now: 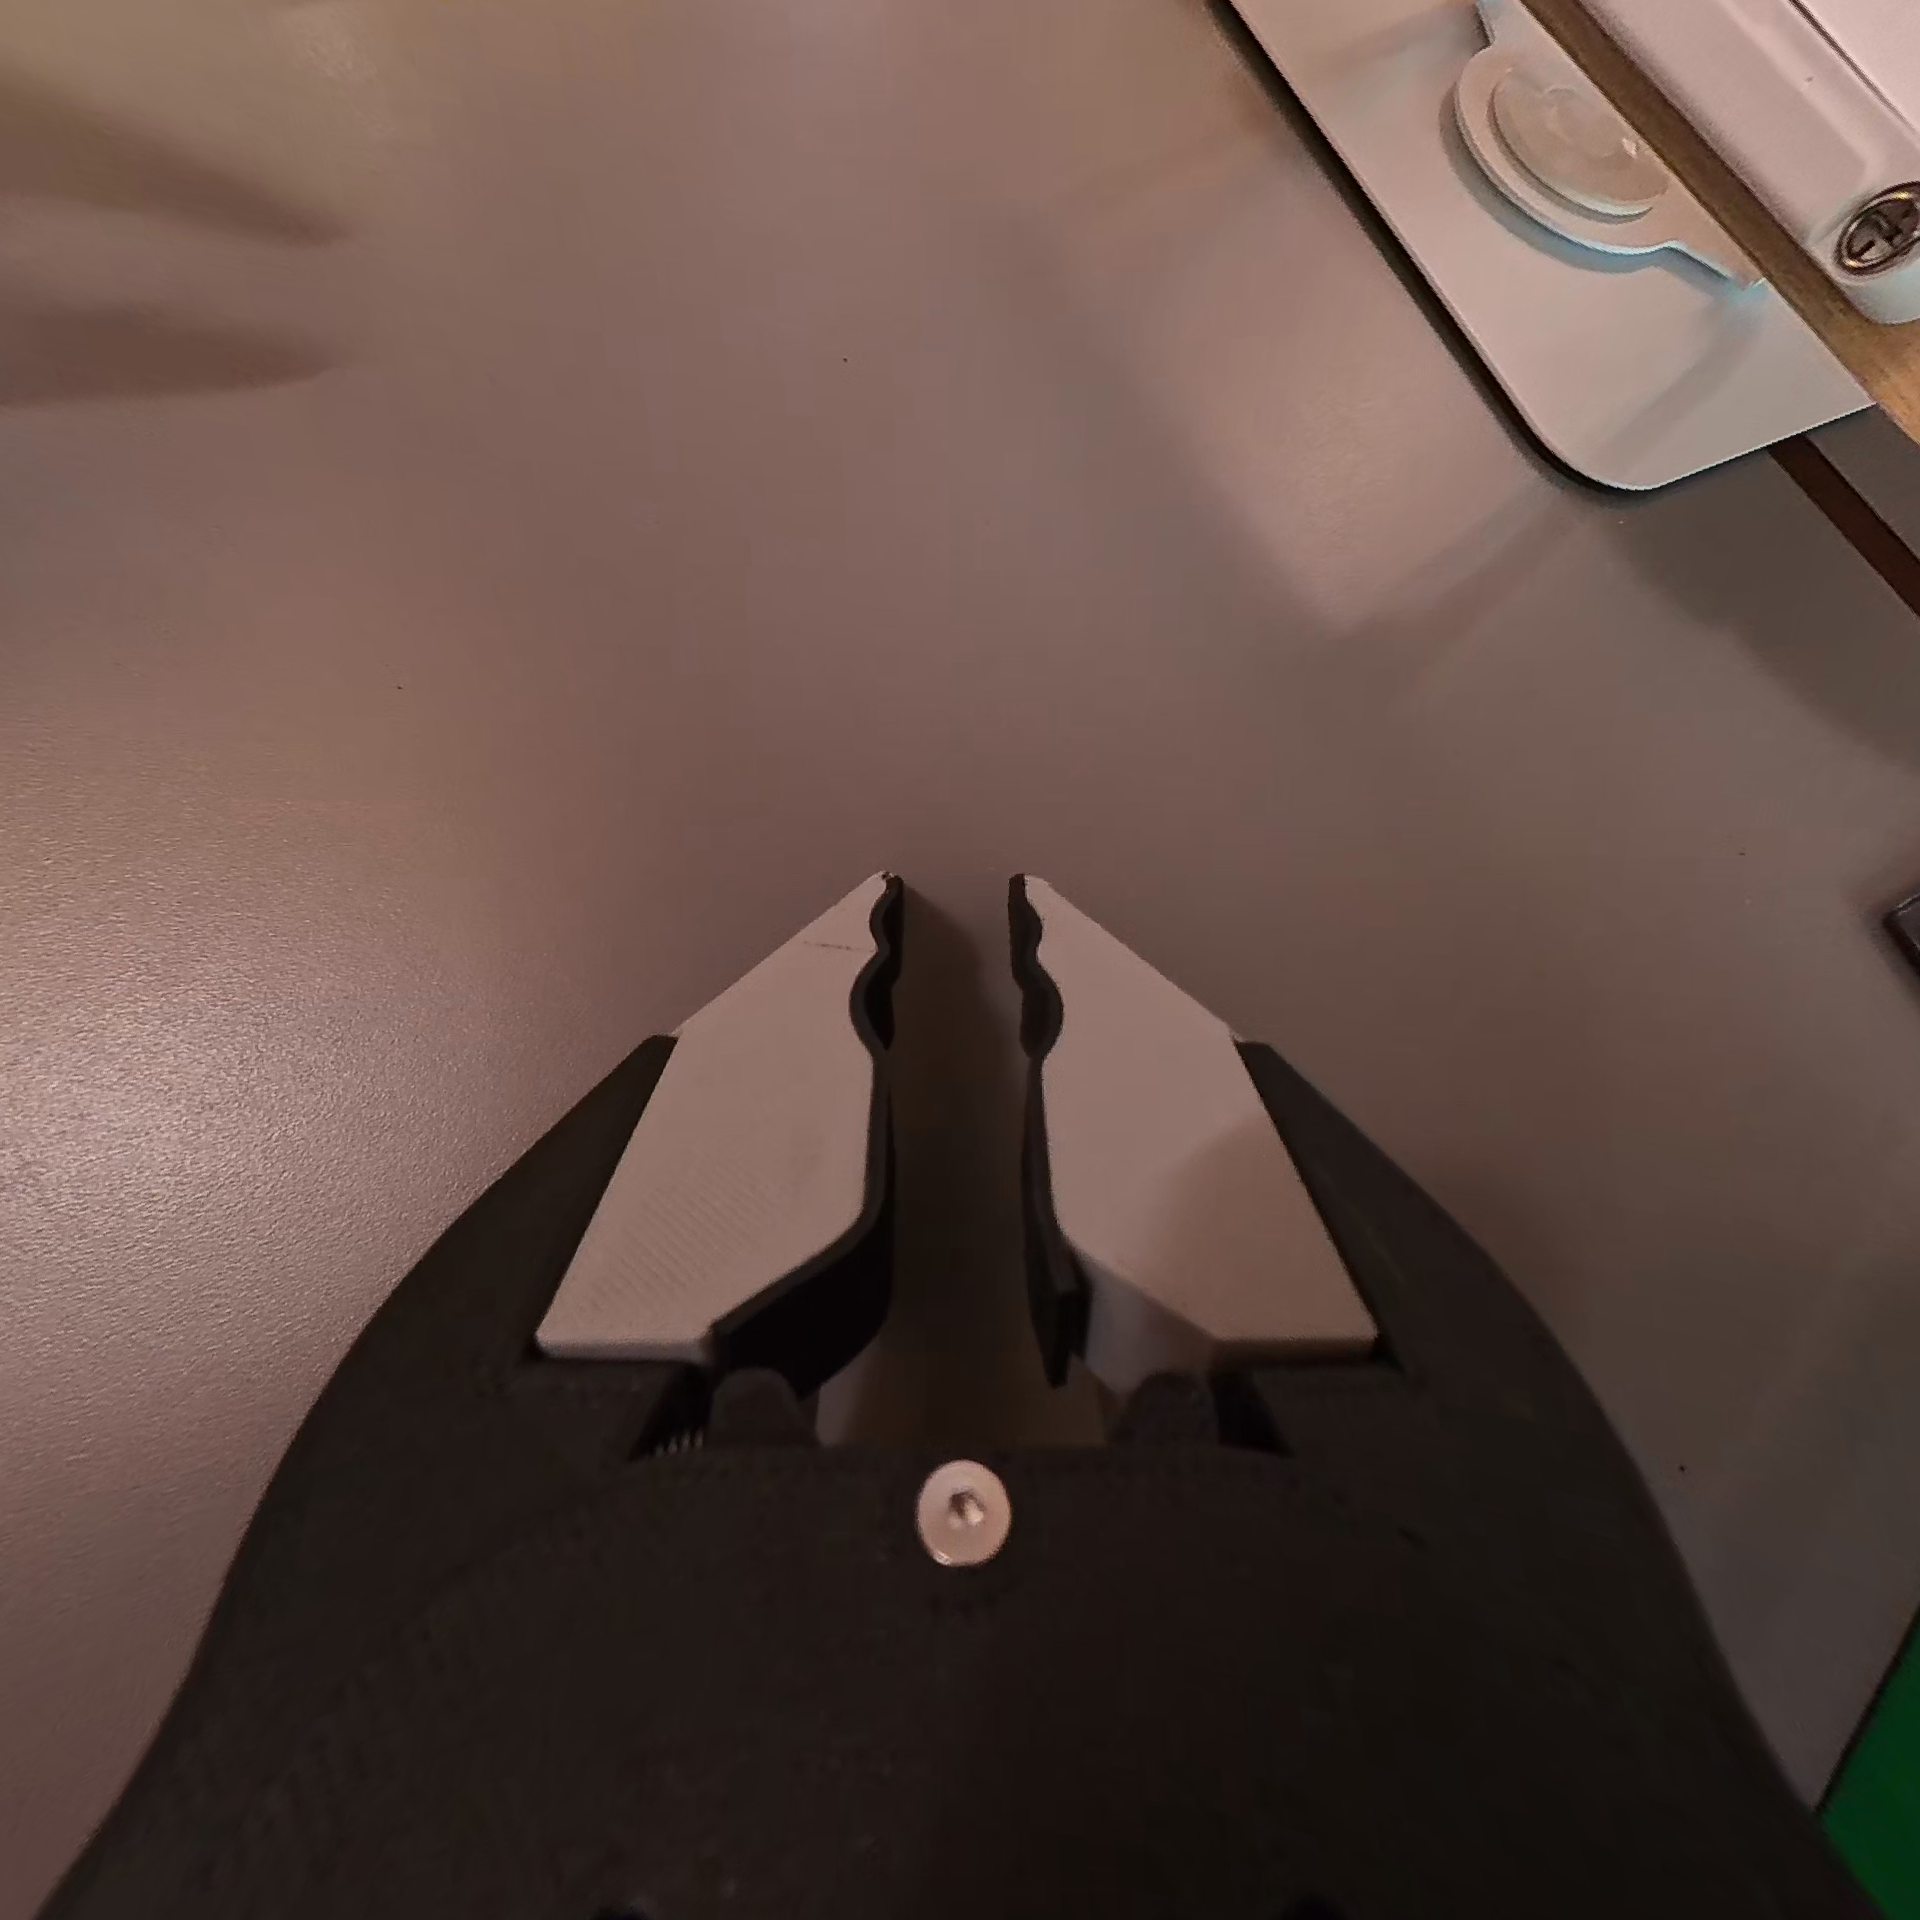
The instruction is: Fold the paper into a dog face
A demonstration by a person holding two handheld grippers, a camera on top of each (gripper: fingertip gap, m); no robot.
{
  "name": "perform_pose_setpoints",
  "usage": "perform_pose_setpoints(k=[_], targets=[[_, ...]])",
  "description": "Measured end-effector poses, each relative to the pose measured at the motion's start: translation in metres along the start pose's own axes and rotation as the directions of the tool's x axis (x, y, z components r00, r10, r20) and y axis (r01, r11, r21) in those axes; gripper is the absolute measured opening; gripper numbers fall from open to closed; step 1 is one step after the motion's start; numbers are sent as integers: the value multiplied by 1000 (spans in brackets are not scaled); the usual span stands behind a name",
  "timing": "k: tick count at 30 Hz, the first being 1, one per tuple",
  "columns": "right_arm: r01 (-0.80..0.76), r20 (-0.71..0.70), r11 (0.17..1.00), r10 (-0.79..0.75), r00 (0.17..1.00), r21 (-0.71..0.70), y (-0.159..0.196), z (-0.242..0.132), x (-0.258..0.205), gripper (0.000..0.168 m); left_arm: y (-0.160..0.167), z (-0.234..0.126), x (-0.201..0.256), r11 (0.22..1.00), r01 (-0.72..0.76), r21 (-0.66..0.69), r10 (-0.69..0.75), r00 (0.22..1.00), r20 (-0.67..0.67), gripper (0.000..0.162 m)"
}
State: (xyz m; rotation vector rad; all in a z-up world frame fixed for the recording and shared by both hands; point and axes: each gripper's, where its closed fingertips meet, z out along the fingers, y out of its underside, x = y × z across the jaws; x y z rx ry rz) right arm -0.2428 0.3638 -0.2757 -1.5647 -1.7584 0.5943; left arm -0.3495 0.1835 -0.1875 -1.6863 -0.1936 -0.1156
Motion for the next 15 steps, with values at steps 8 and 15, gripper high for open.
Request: perform_pose_setpoints(k=[8,15], targets=[[-9,22,1000,9,1000,0,0,1,0,16,1,0,0,1000,-4,-4,4,1000,4,24],[-24,45,1000,24,999,0,0,1,-1,15,-2,-2,-11,998,60,19,-61,997,40,45]])
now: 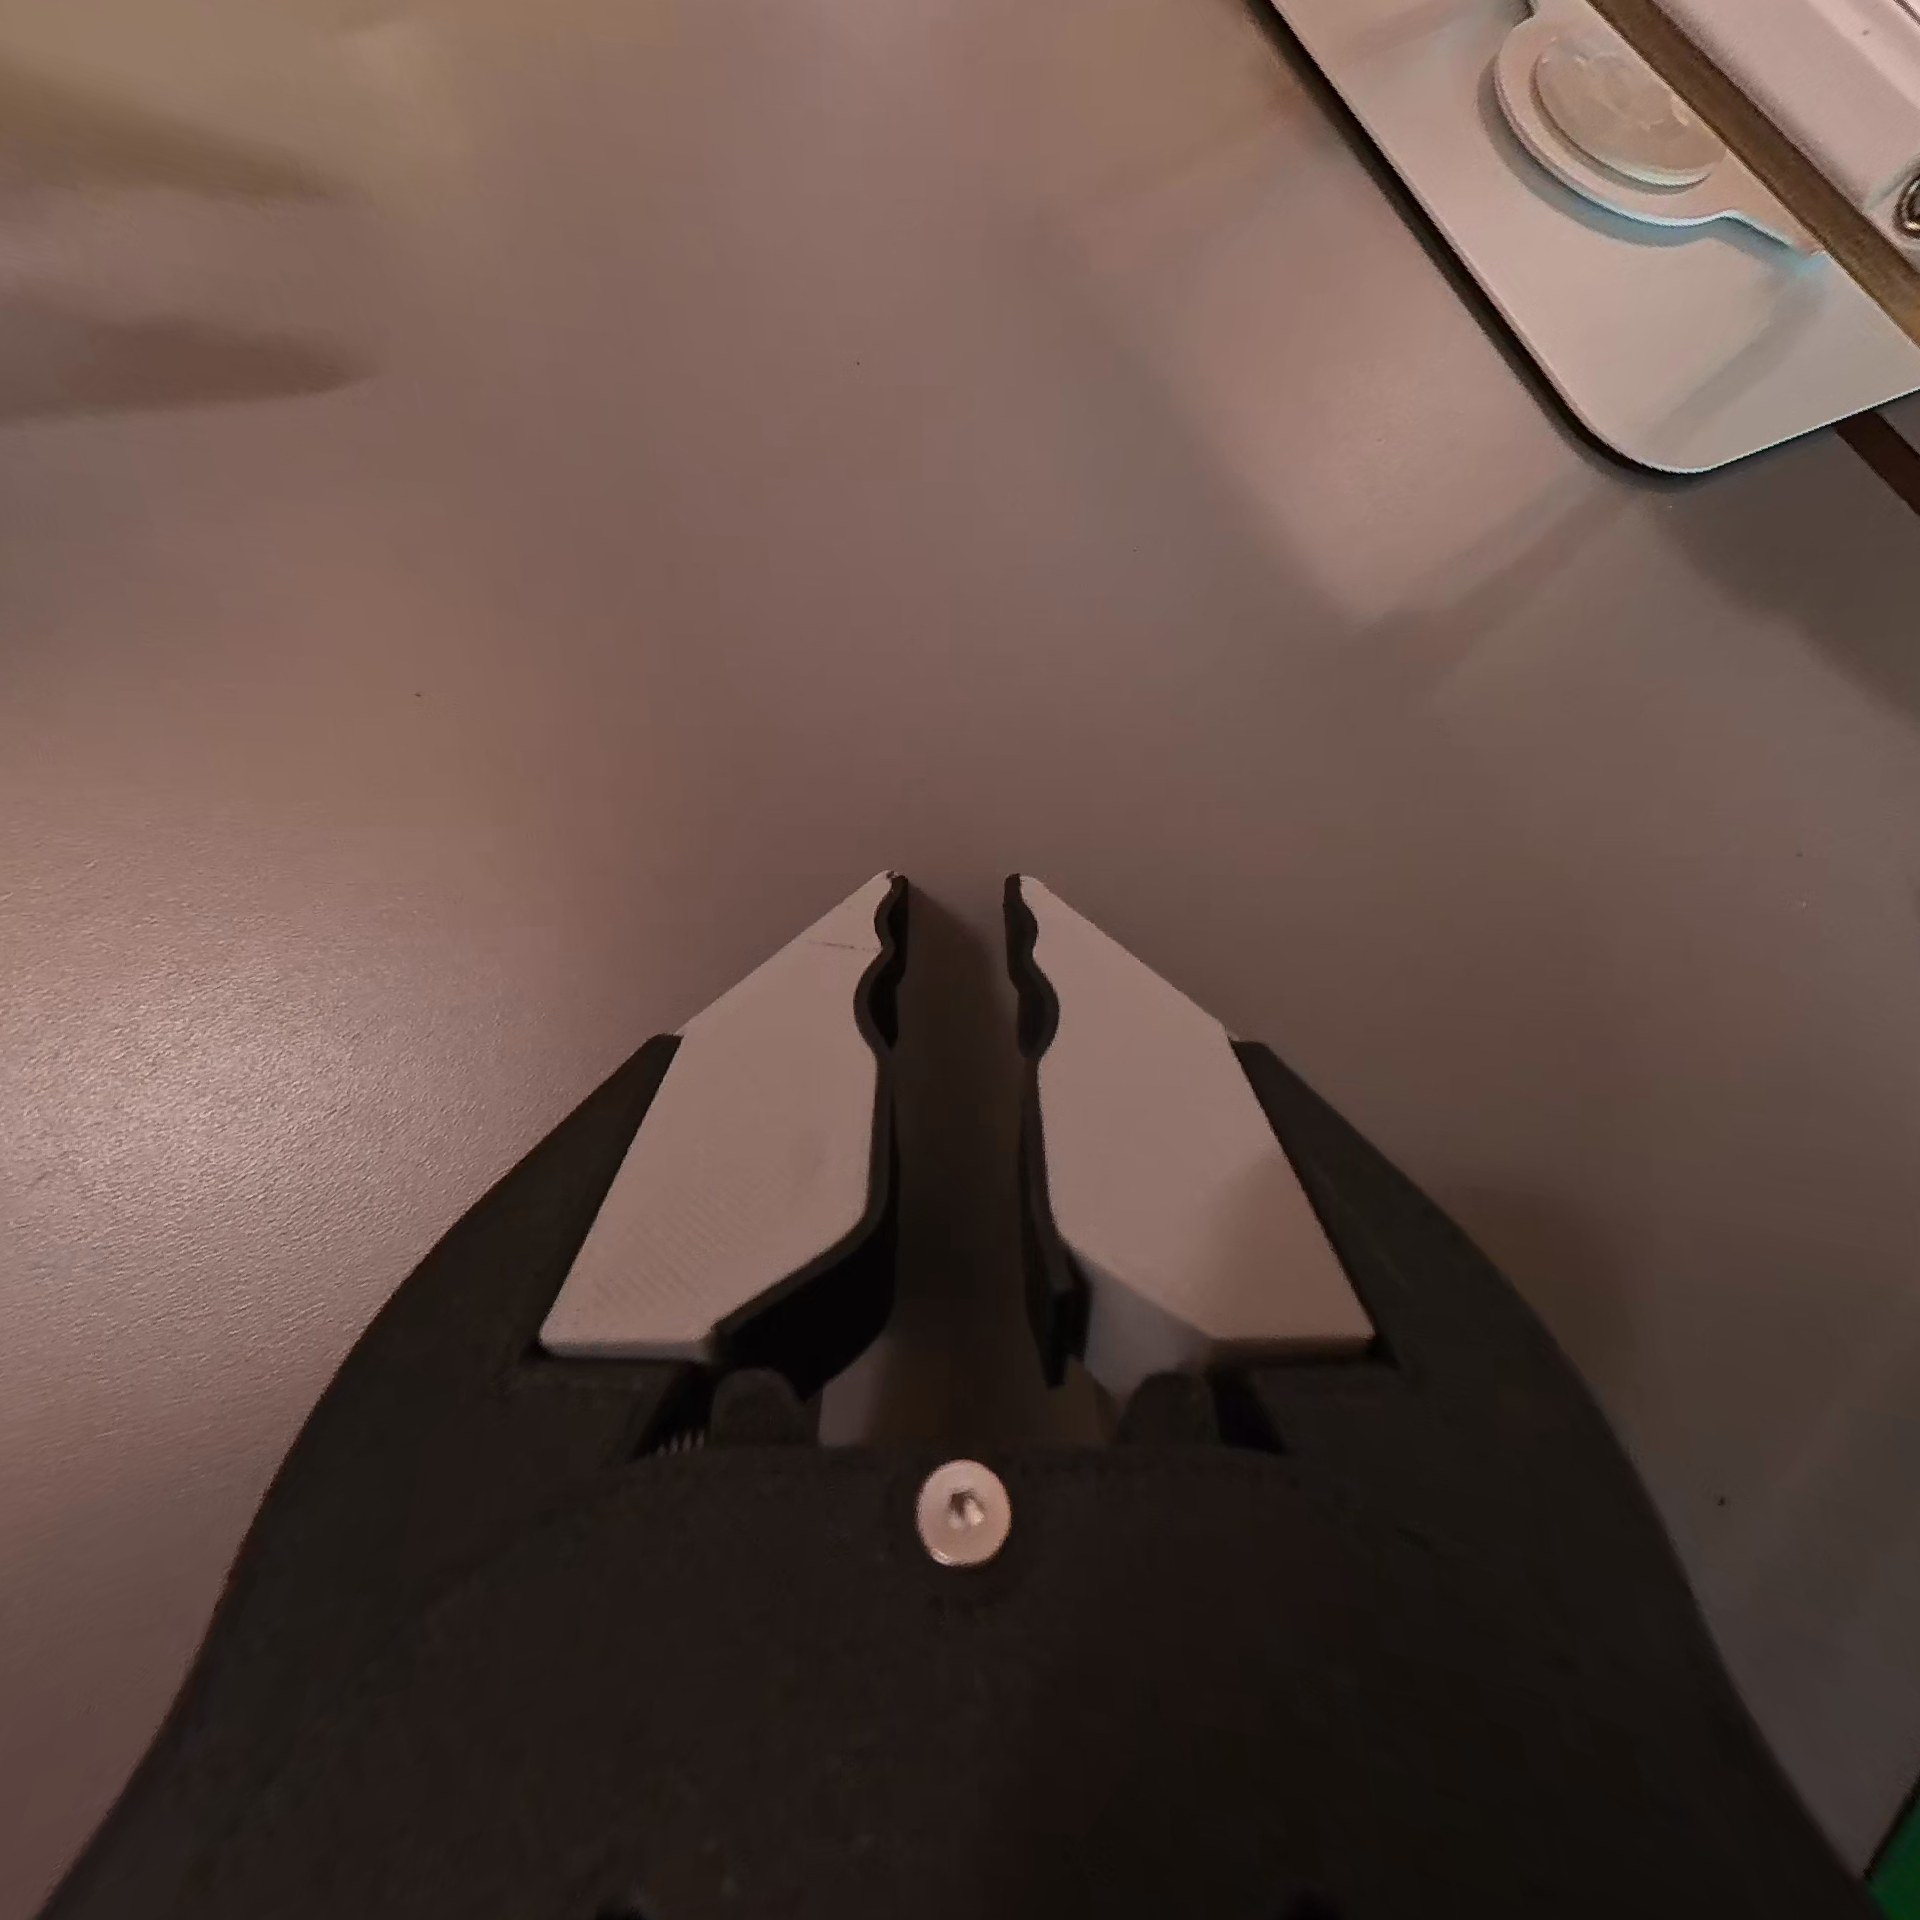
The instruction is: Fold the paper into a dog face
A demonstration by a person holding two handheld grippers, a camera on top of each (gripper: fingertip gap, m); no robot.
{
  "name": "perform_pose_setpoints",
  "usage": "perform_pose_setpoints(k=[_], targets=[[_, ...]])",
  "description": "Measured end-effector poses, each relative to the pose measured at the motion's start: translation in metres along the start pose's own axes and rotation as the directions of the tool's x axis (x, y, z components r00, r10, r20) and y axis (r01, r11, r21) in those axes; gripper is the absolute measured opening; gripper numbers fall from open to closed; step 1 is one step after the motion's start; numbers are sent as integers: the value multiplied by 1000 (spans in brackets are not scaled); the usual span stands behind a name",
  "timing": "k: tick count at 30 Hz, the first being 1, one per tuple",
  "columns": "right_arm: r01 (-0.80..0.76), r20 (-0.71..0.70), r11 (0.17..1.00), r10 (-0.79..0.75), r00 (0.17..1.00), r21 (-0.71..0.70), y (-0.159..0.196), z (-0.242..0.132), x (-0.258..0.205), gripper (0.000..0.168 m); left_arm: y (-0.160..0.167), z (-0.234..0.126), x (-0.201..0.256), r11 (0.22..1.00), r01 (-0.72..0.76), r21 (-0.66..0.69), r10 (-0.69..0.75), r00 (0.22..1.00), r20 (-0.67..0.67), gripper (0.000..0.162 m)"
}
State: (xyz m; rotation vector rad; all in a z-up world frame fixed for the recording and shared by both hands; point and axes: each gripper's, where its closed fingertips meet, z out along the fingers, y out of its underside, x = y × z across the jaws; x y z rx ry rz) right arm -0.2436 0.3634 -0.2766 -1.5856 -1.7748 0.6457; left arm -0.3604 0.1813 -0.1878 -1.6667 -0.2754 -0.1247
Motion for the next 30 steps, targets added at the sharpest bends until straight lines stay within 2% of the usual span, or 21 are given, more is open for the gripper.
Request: perform_pose_setpoints(k=[6,9,11,13,15,18,22,27,30], targets=[[-2,4,1000,2,1000,0,0,0,0,15,-9,-8,-5,994,91,64,-91,996,-10,59],[5,3,1000,-5,1000,0,0,0,-1,14,-45,-34,-2,961,172,217,-157,984,-84,57],[7,10,1000,-7,1000,0,0,0,-2,12,-73,-49,-21,943,181,280,-180,983,-30,57],[4,15,1000,-4,1000,0,0,0,-2,11,-100,-60,-45,942,200,269,-217,976,34,60],[4,16,1000,-4,1000,0,0,0,-2,11,-120,-66,-73,963,178,202,-206,970,128,69],[10,18,1000,-10,1000,0,0,0,-3,10,-130,-66,-130,997,83,2,-80,948,309,71],[9,19,1000,-9,1000,0,0,0,-3,9,-97,-62,-203,939,198,-282,-67,908,414,79],[10,18,1000,-10,1000,0,0,0,-3,9,-62,-60,-268,882,272,-385,-48,863,502,78],[8,22,1000,-8,1000,0,0,1,-3,9,-27,-61,-294,811,328,-485,-10,835,550,79]])
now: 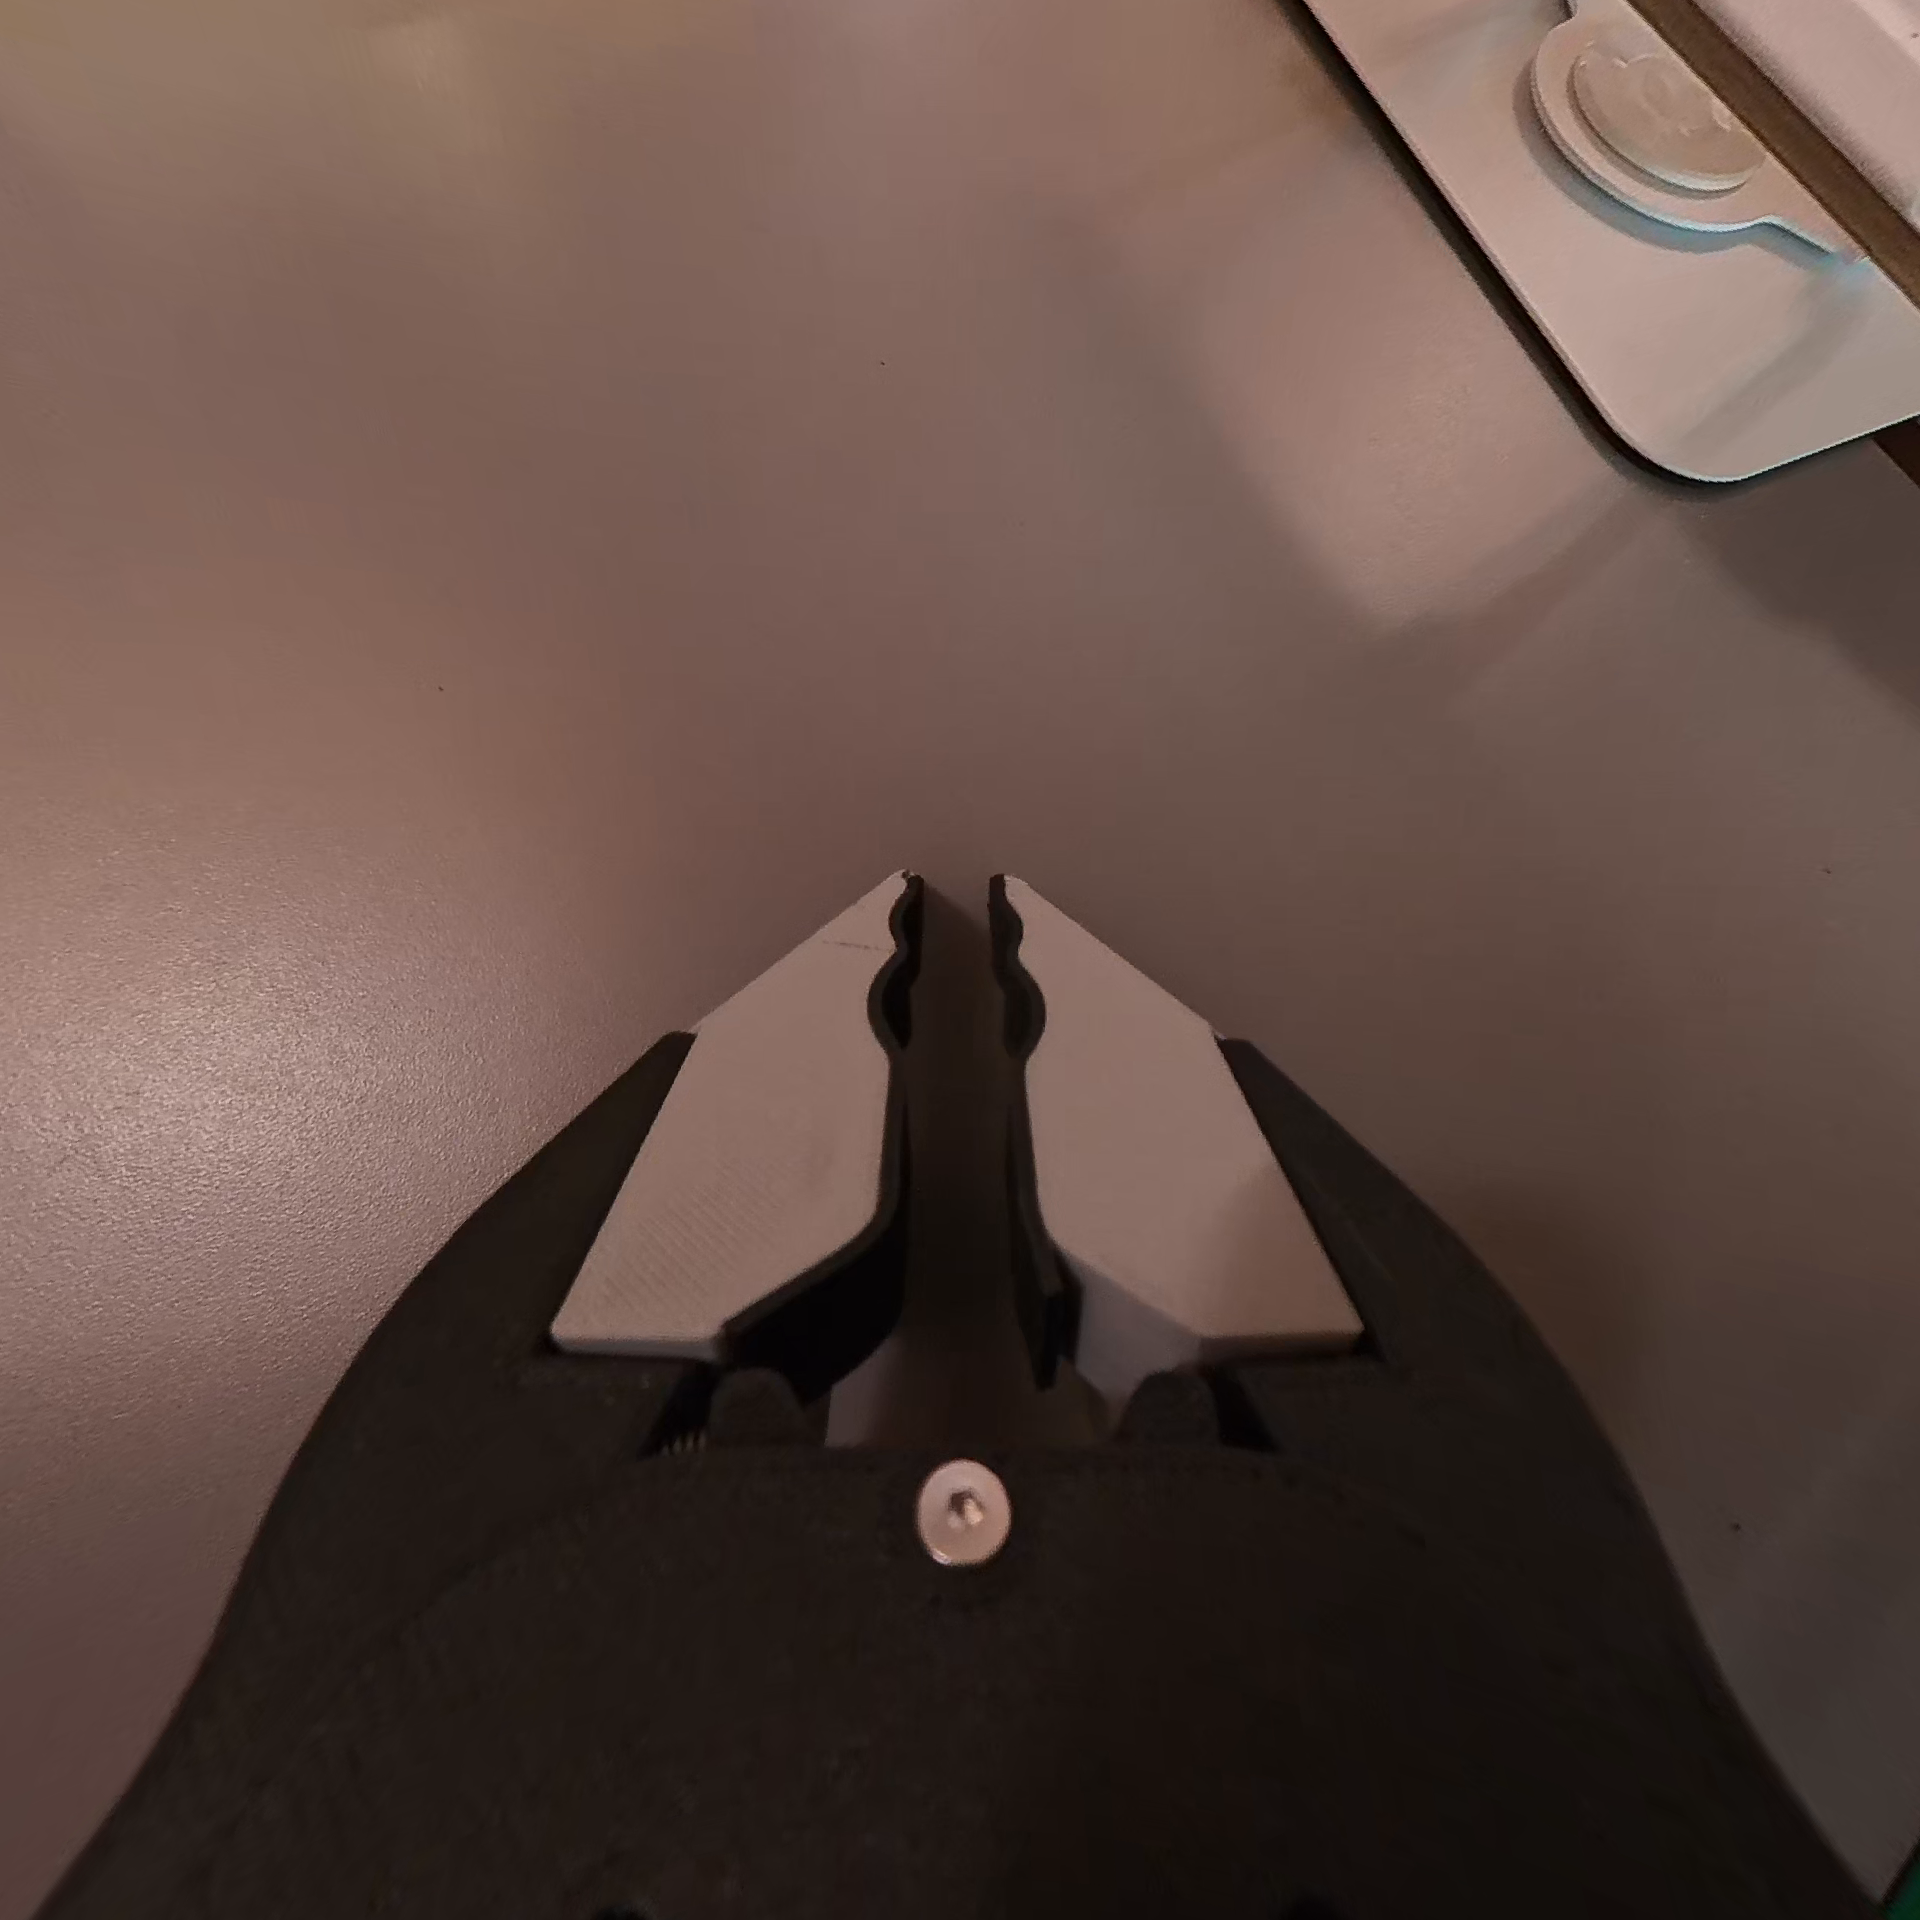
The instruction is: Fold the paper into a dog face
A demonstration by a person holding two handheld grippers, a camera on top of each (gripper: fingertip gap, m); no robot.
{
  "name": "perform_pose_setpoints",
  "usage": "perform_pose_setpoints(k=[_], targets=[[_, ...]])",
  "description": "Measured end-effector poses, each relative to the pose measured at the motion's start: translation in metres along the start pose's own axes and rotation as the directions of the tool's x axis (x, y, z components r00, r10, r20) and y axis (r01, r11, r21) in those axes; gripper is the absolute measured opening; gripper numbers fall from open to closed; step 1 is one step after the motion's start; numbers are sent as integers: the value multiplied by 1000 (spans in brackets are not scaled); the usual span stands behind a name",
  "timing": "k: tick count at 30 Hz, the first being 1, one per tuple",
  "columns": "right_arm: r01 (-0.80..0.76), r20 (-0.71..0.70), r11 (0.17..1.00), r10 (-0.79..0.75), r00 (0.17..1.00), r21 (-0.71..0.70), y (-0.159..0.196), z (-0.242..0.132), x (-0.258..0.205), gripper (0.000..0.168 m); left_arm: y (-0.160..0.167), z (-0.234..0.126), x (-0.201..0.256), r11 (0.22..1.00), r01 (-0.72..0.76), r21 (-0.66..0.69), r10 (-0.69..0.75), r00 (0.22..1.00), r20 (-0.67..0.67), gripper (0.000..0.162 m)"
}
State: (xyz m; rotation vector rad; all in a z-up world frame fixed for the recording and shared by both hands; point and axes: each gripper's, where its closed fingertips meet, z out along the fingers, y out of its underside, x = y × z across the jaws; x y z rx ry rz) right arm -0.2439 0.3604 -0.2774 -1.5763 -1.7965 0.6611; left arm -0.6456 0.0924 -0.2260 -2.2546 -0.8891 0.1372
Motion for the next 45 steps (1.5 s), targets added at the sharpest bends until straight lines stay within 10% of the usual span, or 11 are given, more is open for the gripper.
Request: perform_pose_setpoints(k=[5,16,28,39,45], targets=[[-4,11,1000,4,1000,0,-1,1,0,9,35,32,-16,973,-13,-229,24,999,44,85],[25,-8,1000,-25,1000,1,-1,1,-1,8,32,30,-43,975,4,-222,32,987,158,41],[30,-7,1000,-30,1000,1,-1,1,-1,6,27,33,-58,970,-35,-241,82,978,190,95],[29,-5,1000,-29,1000,1,-2,2,-1,6,29,35,-52,970,-32,-241,67,988,138,86],[54,-29,999,-54,998,1,-2,1,-1,7,30,29,-48,975,-34,-220,65,989,136,39]])
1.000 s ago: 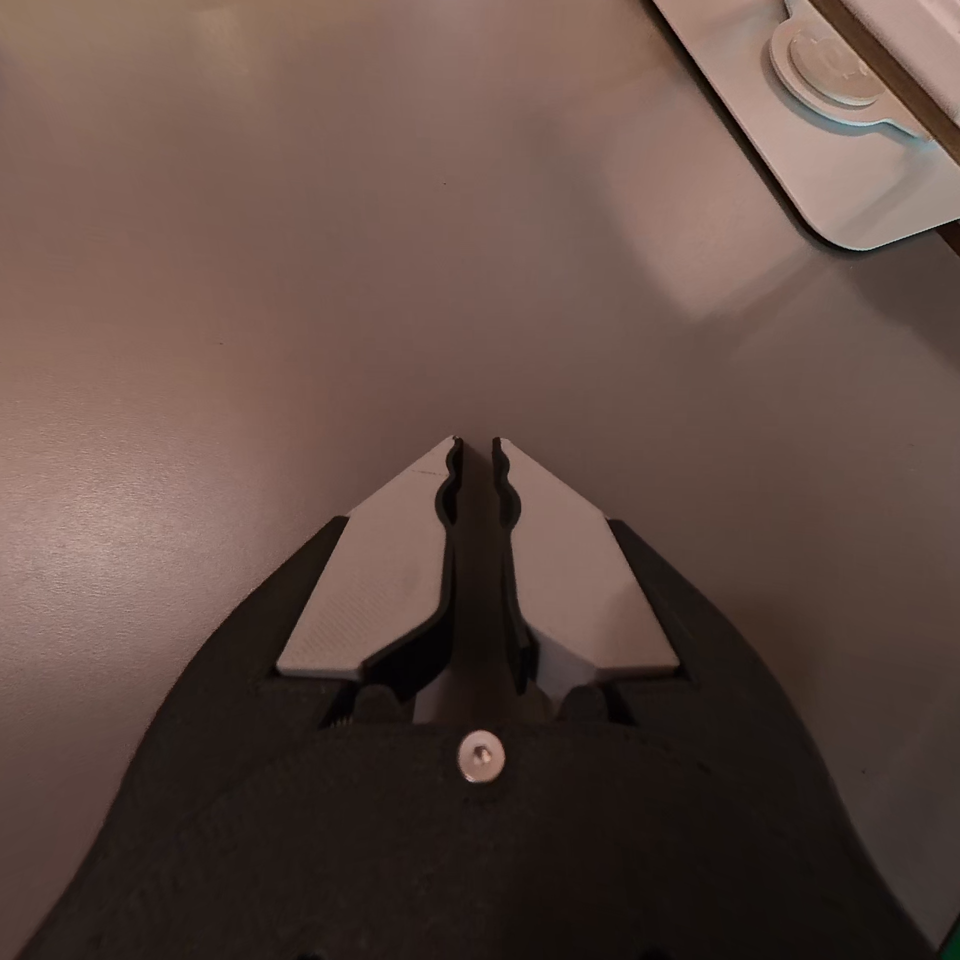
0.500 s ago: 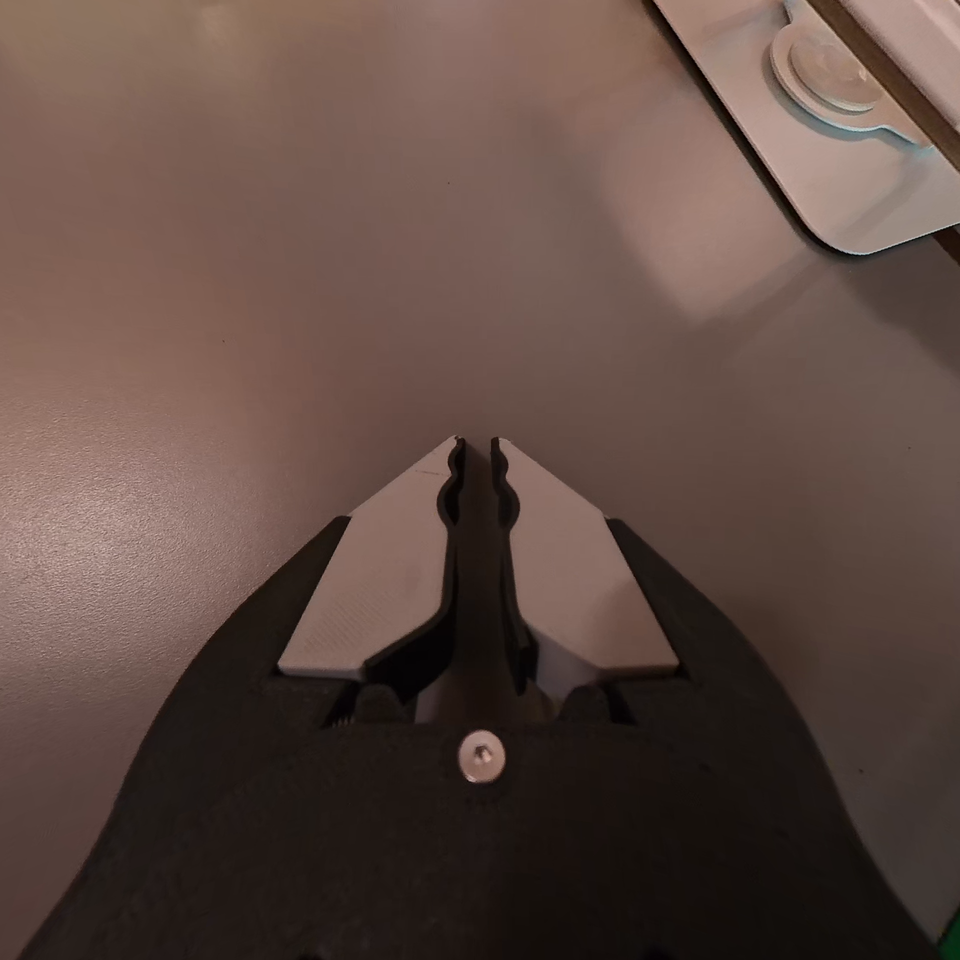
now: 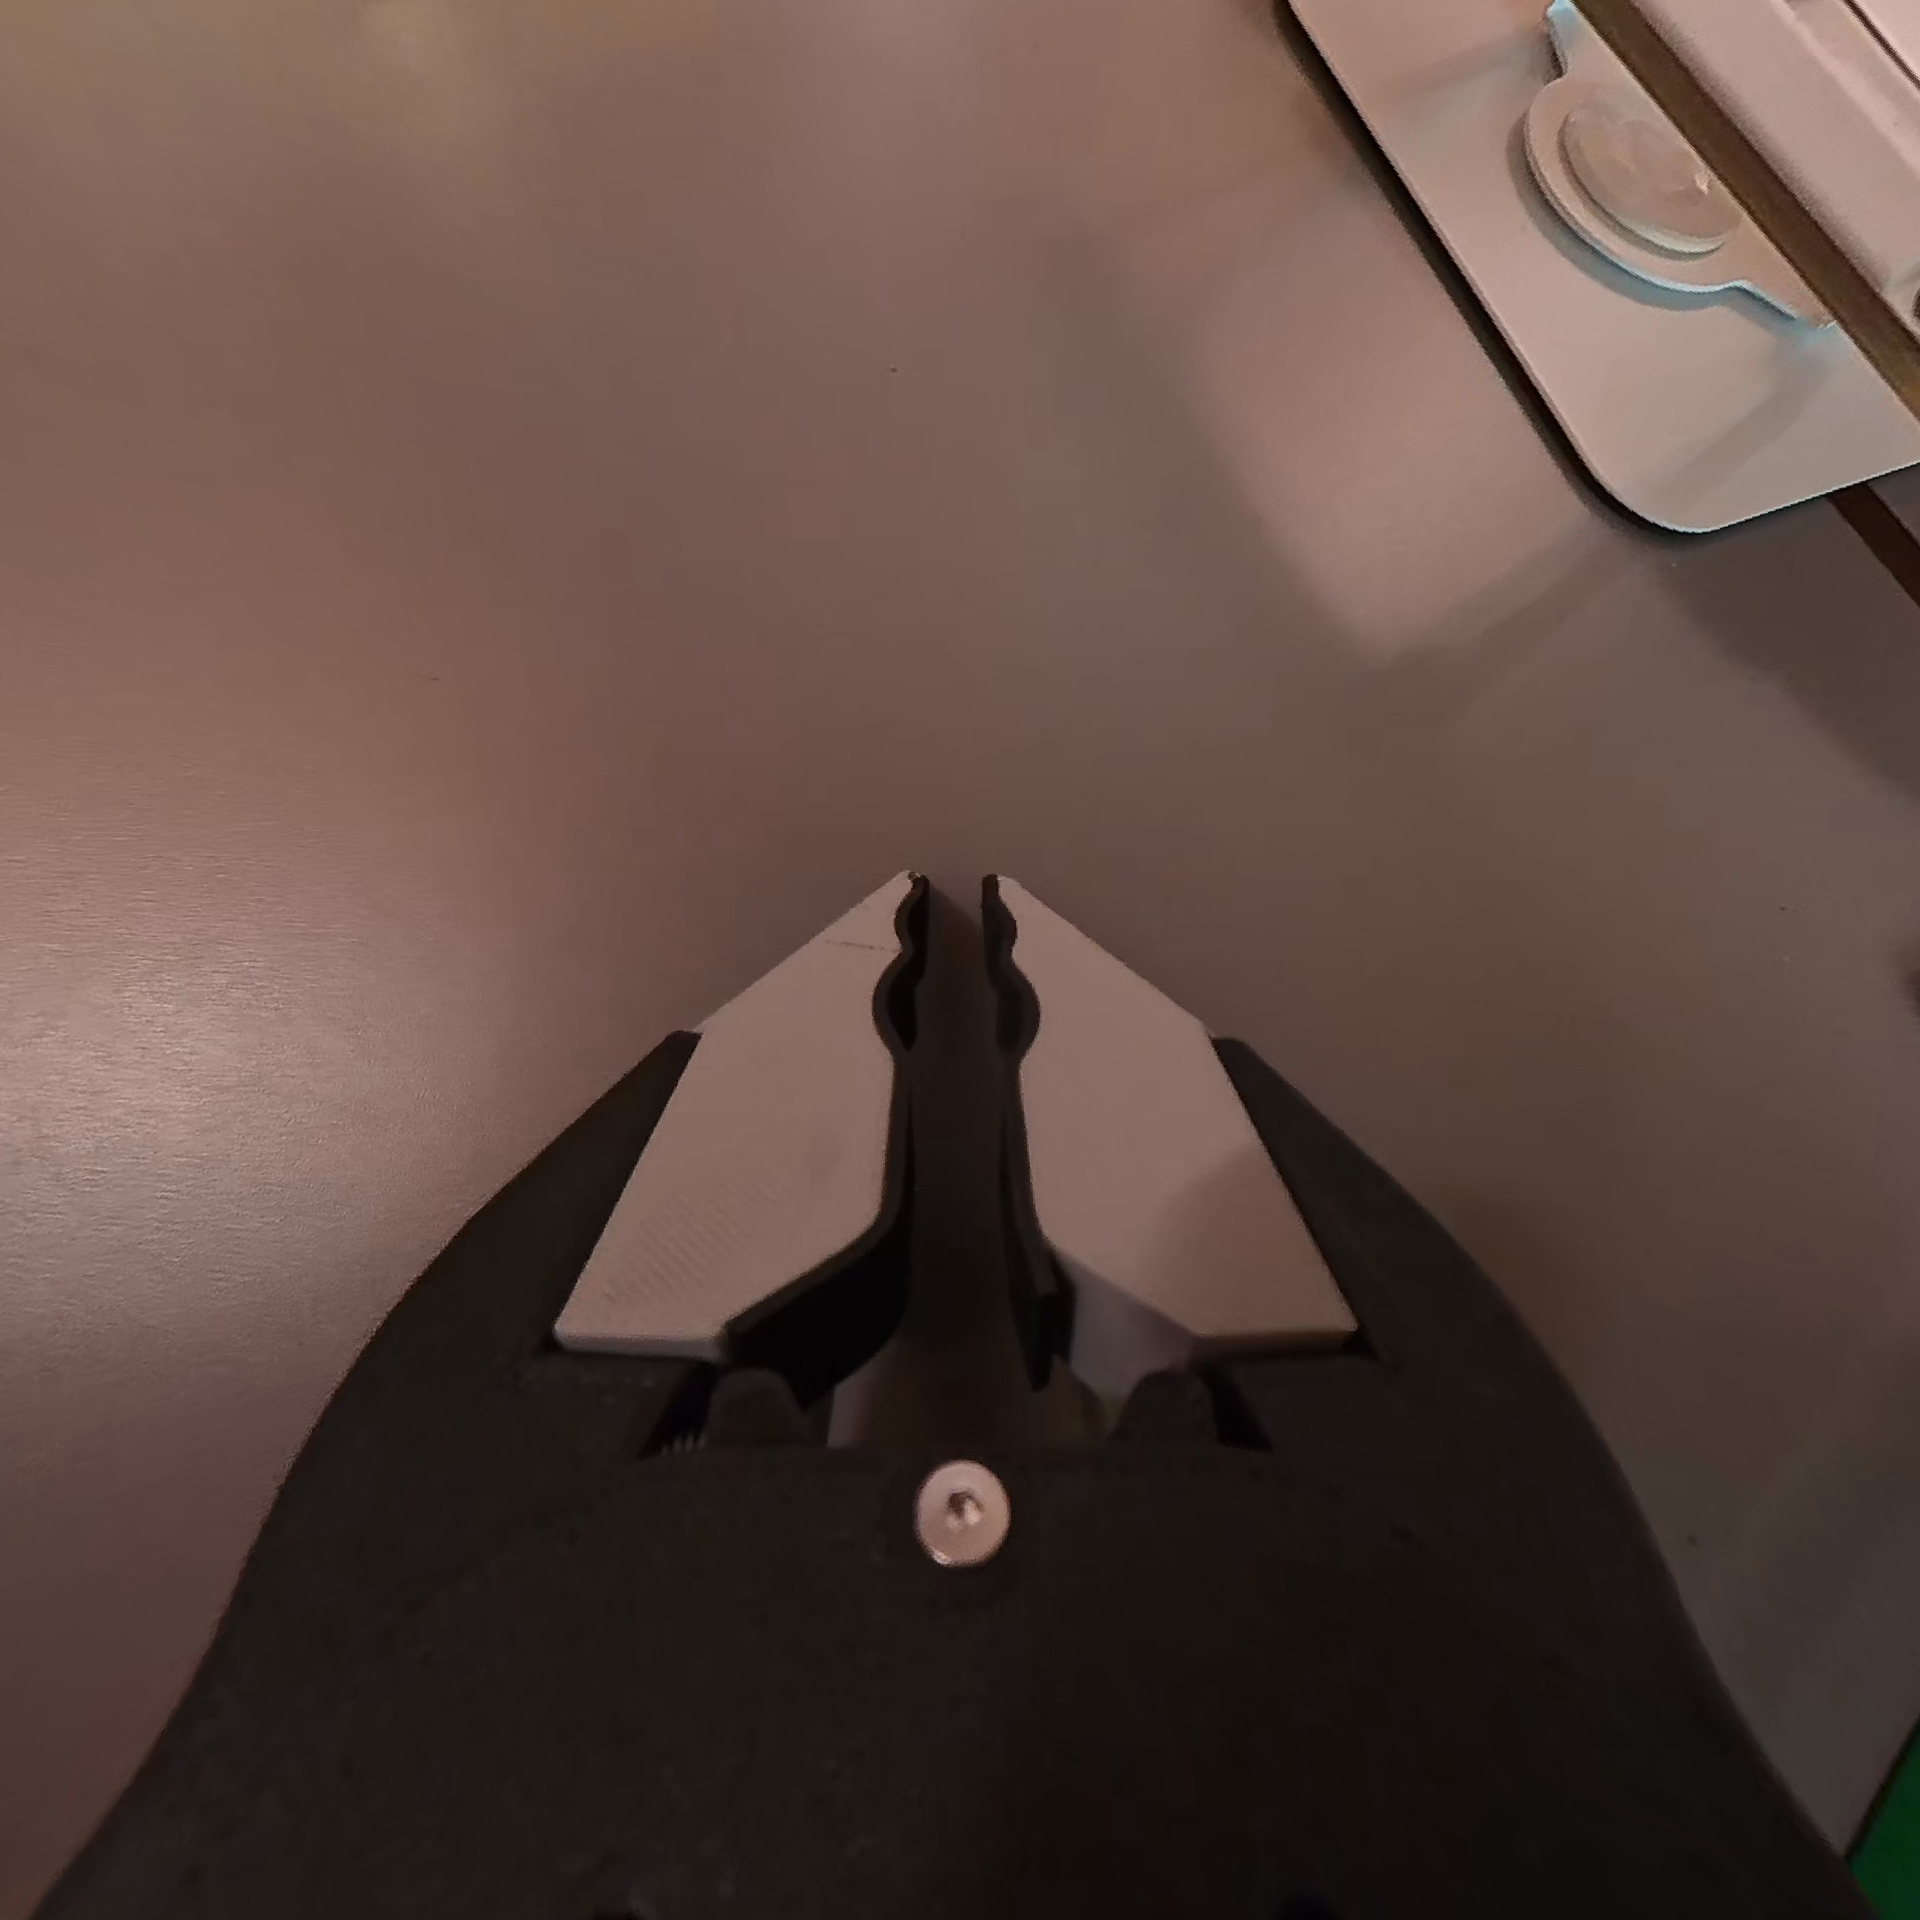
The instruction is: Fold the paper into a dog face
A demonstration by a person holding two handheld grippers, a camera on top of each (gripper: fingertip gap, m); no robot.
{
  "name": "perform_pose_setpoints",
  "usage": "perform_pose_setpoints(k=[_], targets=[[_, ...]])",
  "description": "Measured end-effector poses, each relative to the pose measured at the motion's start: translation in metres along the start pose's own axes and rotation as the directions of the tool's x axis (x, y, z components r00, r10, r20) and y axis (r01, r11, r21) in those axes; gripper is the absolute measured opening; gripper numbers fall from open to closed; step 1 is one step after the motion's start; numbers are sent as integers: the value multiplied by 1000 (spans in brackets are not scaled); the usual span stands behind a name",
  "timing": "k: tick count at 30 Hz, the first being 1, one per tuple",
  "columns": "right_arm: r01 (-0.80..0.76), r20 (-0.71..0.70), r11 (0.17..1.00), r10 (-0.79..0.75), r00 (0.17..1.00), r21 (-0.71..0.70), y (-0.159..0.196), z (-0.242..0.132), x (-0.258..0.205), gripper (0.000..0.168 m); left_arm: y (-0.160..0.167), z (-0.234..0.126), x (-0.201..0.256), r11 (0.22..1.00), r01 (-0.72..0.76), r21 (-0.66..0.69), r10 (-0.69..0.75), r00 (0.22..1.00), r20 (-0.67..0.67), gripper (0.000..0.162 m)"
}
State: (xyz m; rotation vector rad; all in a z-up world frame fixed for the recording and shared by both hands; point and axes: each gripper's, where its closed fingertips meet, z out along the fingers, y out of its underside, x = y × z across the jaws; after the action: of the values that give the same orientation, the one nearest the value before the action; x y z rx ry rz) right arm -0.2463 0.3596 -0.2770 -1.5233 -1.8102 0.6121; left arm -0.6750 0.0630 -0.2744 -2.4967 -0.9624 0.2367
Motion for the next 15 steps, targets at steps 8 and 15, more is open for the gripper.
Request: perform_pose_setpoints(k=[8,15], targets=[[62,-41,998,-62,997,-2,0,0,-2,4,4,-2,-3,1000,23,-4,-23,1000,5,0],[80,-38,997,-80,996,-3,0,0,-4,0,1,-4,10,1000,26,-4,-26,996,-89,12]])
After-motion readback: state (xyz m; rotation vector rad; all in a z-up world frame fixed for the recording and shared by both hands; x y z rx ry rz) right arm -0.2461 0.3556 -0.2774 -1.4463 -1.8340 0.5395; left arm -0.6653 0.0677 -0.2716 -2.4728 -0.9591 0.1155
